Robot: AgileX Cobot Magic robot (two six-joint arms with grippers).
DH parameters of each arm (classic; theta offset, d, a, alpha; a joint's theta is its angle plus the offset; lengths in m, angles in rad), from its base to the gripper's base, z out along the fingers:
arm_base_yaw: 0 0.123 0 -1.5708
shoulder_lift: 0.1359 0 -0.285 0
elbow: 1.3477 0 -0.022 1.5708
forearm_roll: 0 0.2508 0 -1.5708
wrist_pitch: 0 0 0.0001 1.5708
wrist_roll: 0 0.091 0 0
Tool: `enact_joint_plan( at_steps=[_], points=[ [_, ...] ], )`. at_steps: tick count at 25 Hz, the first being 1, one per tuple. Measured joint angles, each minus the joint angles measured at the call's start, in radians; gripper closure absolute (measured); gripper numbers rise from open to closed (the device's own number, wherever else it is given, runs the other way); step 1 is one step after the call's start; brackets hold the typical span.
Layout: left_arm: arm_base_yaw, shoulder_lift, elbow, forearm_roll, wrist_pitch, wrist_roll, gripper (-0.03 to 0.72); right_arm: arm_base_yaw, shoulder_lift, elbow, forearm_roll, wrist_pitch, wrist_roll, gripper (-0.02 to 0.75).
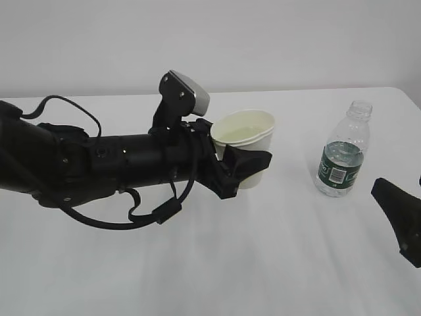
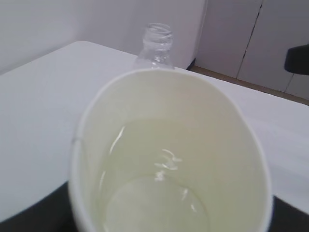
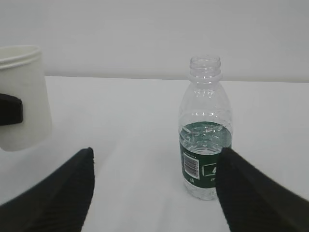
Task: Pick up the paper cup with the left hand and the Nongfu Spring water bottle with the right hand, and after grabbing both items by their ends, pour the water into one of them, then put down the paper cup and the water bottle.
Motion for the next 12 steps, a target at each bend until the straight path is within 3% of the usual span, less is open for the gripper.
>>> enact_joint_plan(
  at_steps=[12],
  points=[
    [0.153,0.0,0.03,0.004,-0.073,0.0,0.24,0.0,0.0,0.0,0.0,0.089,-0.018,0.146]
  ],
)
